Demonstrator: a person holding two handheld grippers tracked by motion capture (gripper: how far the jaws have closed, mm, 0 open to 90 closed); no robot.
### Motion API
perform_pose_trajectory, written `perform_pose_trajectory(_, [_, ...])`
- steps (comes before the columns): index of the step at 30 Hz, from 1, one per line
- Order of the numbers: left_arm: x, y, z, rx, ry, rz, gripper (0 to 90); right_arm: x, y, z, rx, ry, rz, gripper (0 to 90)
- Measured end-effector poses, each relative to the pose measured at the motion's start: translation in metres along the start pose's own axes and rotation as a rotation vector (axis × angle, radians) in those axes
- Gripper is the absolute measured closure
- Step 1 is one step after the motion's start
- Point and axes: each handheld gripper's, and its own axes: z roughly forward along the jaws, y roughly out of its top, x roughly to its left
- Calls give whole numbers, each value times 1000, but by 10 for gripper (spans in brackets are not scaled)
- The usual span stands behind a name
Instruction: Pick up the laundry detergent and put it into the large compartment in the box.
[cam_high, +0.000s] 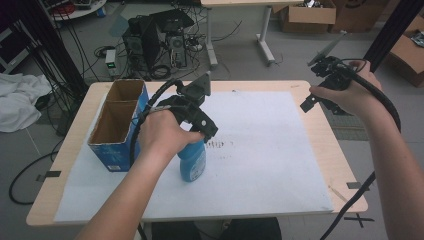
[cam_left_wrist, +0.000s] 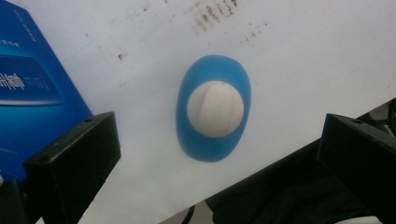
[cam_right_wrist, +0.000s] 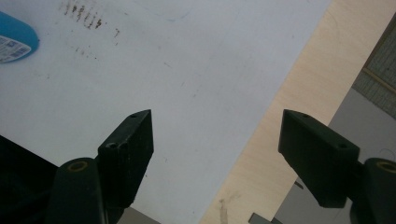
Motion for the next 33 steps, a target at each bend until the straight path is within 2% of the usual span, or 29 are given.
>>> perform_pose_trajectory(5, [-1,2,11,8,-1,-8,1,-1,-1,2,0,0,1,267])
perform_pose_trajectory(12, [-2,4,28,34,8,5,1,-4,-4,4,1,2,7,267])
perform_pose_trajectory(14, [-4,4,32,38,23,14,1,-5,-4,4,3,1,5,267])
perform_pose_trajectory(24, [-6,5,52,62,33,27,1,-5,-4,7,2,5,3,267])
perform_pose_trajectory(33, [-8,5,65,83,65,41,1,-5,-2,10,9,4,-1,267])
